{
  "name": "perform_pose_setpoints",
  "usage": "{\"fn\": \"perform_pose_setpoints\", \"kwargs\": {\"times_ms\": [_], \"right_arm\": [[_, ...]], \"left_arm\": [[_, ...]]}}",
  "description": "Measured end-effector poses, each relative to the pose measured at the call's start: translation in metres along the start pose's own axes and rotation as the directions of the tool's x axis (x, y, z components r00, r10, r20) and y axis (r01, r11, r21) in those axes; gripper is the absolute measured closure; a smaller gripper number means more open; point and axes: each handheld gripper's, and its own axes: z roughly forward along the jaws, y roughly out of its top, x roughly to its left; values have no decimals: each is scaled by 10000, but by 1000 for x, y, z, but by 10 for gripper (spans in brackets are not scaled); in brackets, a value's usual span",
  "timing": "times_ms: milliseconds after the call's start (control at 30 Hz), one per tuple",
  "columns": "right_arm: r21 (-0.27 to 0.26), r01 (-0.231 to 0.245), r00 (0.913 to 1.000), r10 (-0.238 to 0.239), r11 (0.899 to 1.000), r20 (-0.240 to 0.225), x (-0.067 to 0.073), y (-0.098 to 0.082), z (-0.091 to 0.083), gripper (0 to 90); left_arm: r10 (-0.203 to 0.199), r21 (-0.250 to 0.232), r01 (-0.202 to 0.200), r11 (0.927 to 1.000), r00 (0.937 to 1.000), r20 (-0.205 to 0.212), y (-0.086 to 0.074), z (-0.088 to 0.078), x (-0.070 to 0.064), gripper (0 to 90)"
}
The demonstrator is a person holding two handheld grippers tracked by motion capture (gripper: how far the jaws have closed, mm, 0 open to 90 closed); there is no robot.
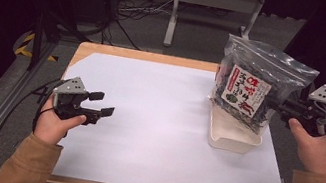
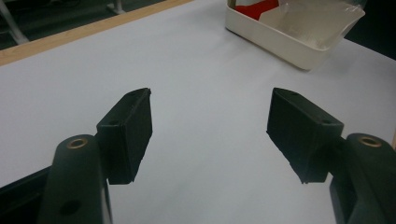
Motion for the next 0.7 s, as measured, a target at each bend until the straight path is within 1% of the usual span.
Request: {"fn": "perform_pose_setpoints", "kwargs": {"times_ms": [100,167,200,267,300,333,400,433,533,667,700], "right_arm": [[90,-120,9999,119,9999,115,-2,-4,3,779],[167,-216,9996,212,9996,210,-4,-6,6,779],[192,-245,9994,241,9995,244,-4,-7,6,779],[305,-276,9990,265,9992,373,-5,-10,8,779],[404,-278,9984,258,9988,502,-5,-10,9,779],[404,-278,9984,258,9988,502,-5,-10,9,779],[626,-129,9962,74,9980,871,-4,-12,11,779],[655,-148,9956,87,9977,929,-4,-12,11,779],[719,-260,9957,194,9971,907,-5,-13,12,779],[934,-137,9938,32,9955,1109,-4,-15,15,779],[997,-134,9937,21,9949,1122,-3,-16,17,779]], "left_arm": [[-91,27,91,10000,10000,-26,-1,-1,1,315],[-36,50,36,10000,10000,-48,-1,-1,2,313],[-105,59,105,9999,9999,-20,-2,-1,2,312],[-107,79,107,9999,9999,-25,-2,-1,2,310],[-76,94,76,9999,10000,-11,-2,0,2,310],[-76,94,76,9999,10000,-11,-2,0,2,309],[-93,95,93,9999,10000,-17,-2,0,2,308],[-88,102,88,9999,10000,-17,-3,0,2,308],[-66,100,67,9999,10000,-14,-3,0,2,308],[-87,100,87,9999,10000,-33,-3,0,2,307],[-15,120,15,9999,10000,-34,-3,-1,3,306]]}}
